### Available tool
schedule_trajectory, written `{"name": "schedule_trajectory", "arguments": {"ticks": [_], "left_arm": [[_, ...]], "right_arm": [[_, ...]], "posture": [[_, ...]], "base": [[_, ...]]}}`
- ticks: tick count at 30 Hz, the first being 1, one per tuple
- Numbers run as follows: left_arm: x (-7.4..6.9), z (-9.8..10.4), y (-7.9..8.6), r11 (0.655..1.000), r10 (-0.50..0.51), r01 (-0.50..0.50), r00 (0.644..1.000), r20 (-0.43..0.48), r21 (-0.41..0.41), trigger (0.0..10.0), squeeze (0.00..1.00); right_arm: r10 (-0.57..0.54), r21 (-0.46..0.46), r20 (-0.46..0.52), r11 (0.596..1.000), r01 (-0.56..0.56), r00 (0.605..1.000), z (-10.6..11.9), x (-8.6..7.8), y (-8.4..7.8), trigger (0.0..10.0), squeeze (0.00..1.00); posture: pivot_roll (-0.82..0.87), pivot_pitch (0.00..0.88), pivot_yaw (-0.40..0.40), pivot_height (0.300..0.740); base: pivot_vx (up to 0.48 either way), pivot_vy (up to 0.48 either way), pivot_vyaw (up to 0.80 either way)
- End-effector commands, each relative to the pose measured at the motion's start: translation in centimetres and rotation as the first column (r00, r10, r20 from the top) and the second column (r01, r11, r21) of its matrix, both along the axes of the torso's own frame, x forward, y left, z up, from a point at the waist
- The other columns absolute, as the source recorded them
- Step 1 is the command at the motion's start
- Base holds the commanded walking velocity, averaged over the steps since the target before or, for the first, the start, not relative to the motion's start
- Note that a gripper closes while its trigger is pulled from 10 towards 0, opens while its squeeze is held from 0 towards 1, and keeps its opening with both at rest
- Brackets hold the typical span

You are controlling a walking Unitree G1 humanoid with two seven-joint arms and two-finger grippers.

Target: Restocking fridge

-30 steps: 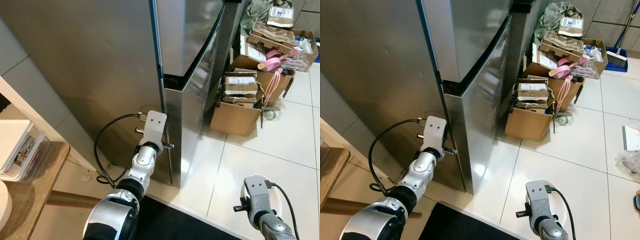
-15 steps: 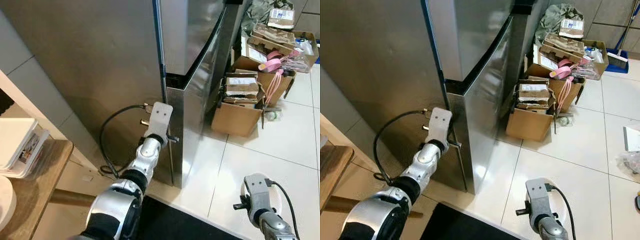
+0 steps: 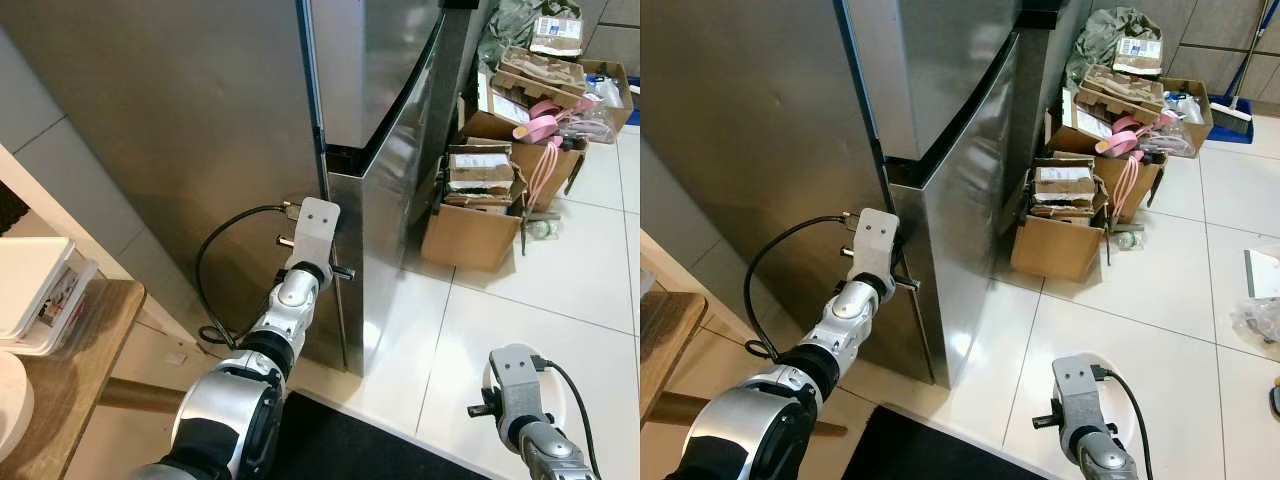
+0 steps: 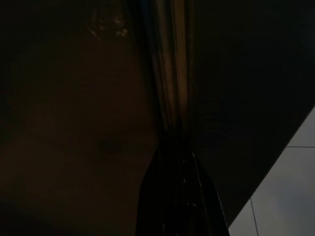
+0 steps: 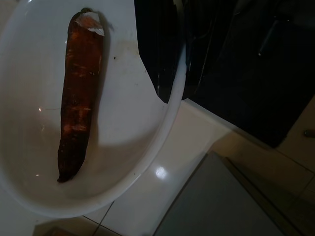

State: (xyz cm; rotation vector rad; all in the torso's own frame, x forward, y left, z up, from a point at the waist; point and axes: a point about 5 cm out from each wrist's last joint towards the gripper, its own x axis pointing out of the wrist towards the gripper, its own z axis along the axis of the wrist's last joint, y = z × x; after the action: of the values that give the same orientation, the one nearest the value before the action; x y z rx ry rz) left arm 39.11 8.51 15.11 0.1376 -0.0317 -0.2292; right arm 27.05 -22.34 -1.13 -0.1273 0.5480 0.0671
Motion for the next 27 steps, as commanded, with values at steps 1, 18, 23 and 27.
{"name": "schedule_trajectory", "arguments": {"ticks": [1,18,23,27], "left_arm": [[0.1,-0.1,0.4,1.0,-0.003,0.003,1.0,-0.027,-0.011,10.0,0.0],[0.5,0.5,0.4,0.996,-0.09,0.09,0.994,-0.057,-0.017,10.0,0.0],[0.6,0.9,0.2,0.993,-0.118,0.117,0.991,-0.056,-0.022,10.0,0.0],[0.6,0.9,-0.2,0.991,-0.135,0.135,0.989,-0.056,-0.002,10.0,0.0]], "right_arm": [[-0.013,0.0,0.0,1.0,0.013,1.0,-0.2,-0.3,-0.2,10.0,0.0],[-0.008,-0.002,0.001,1.0,0.008,1.0,-0.3,-0.5,-0.2,10.0,0.0],[-0.009,-0.005,0.002,1.0,0.009,1.0,-0.3,-0.5,-0.3,10.0,0.0],[-0.009,-0.008,0.004,1.0,0.009,1.0,-0.3,-0.6,-0.4,10.0,0.0]], "posture": [[0.0,0.213,0.095,0.74],[-0.01,0.225,0.099,0.74],[-0.01,0.227,0.102,0.74],[-0.01,0.229,0.104,0.74]], "base": [[0.0,0.0,0.0],[0.0,0.0,0.0],[0.0,0.0,0.0],[0.0,0.0,0.0]]}}
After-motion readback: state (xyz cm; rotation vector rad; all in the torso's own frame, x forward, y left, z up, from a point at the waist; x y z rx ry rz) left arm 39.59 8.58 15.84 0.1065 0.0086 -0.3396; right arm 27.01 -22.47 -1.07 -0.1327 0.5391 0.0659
